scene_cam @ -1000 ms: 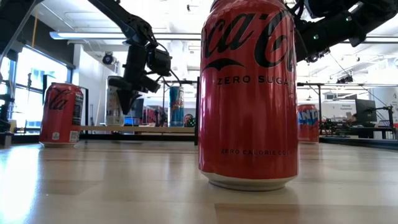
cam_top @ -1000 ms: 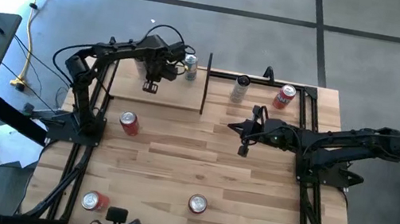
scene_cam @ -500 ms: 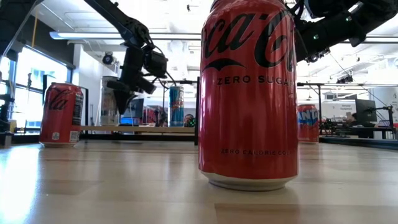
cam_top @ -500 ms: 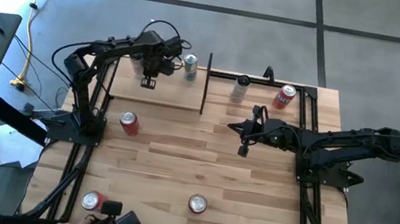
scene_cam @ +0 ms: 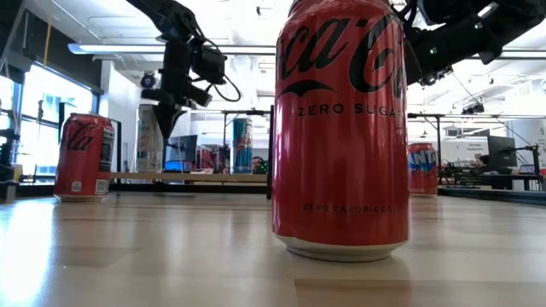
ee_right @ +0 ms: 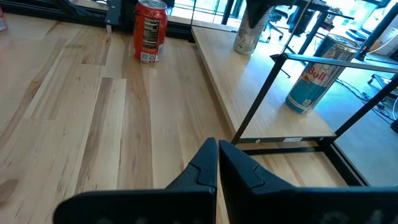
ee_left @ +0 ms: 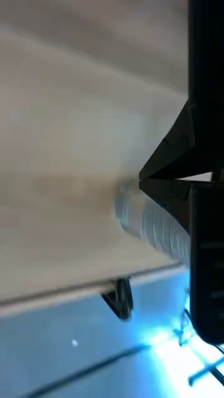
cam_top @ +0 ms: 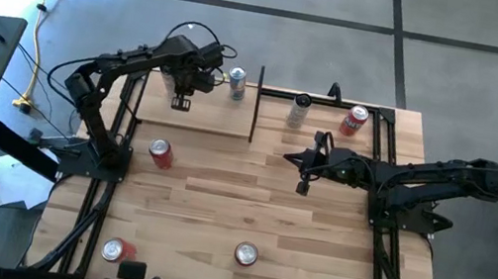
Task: Place canned beverage on shelf
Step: Put the bottom white and yellow soda can on the shelf
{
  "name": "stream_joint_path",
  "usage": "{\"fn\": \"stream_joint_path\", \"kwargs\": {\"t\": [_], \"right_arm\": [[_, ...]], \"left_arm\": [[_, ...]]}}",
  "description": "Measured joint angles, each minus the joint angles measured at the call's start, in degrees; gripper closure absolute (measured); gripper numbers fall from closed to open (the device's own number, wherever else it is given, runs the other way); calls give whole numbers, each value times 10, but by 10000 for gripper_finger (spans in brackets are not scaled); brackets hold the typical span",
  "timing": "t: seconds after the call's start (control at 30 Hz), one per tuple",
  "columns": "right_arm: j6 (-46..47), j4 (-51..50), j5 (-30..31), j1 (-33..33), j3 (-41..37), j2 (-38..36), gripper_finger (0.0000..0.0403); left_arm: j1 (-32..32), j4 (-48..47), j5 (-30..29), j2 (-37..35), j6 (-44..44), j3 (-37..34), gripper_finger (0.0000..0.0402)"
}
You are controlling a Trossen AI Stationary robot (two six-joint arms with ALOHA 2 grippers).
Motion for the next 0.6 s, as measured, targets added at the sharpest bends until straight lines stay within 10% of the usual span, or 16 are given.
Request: {"fn": "stream_joint_path", "kwargs": {"t": [0.6], "right_arm": [[0,0,0,0,0,0,403]], "left_arm": [[-4,78,-48,-9,56,-91,402]]}}
